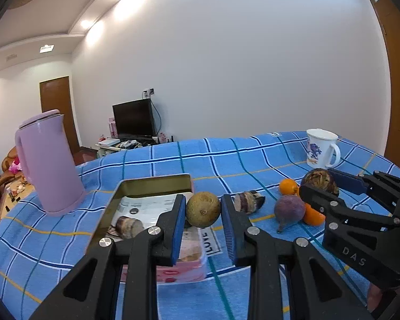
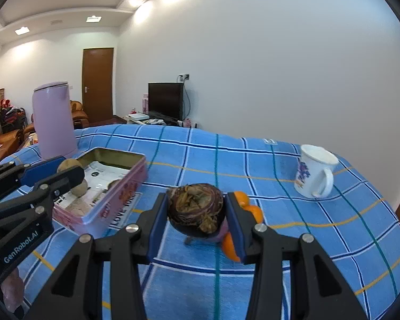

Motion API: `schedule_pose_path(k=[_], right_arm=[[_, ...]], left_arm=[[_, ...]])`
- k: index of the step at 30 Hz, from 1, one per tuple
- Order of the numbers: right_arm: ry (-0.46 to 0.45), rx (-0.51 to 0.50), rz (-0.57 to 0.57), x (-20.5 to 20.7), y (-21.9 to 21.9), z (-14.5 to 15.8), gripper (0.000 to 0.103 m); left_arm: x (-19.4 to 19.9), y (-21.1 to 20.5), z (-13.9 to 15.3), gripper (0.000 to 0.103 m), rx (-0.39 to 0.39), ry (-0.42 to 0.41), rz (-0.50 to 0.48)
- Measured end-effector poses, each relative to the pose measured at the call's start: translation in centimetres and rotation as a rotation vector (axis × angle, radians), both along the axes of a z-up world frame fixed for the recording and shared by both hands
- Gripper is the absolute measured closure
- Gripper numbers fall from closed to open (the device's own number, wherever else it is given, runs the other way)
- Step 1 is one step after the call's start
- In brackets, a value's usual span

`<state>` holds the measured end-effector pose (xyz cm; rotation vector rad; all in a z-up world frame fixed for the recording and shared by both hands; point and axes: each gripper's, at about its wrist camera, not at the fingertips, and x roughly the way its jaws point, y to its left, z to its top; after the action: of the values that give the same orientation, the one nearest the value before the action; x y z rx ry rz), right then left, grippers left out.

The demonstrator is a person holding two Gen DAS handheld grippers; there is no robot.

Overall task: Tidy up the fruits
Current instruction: 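Carry the yellow fruit and mangosteen over the pink tin with both tools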

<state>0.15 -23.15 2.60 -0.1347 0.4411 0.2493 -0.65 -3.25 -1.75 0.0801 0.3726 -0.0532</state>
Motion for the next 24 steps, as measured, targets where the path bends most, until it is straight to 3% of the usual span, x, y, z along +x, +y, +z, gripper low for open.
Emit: schedule_pose_path(k=[24], right_arm=[[-0.001, -0.005, 0.115, 2.0, 4.4, 1.2, 0.057]], left_arm=[[1.8, 6.0, 0.1, 0.075, 0.03, 0.049, 0.147]])
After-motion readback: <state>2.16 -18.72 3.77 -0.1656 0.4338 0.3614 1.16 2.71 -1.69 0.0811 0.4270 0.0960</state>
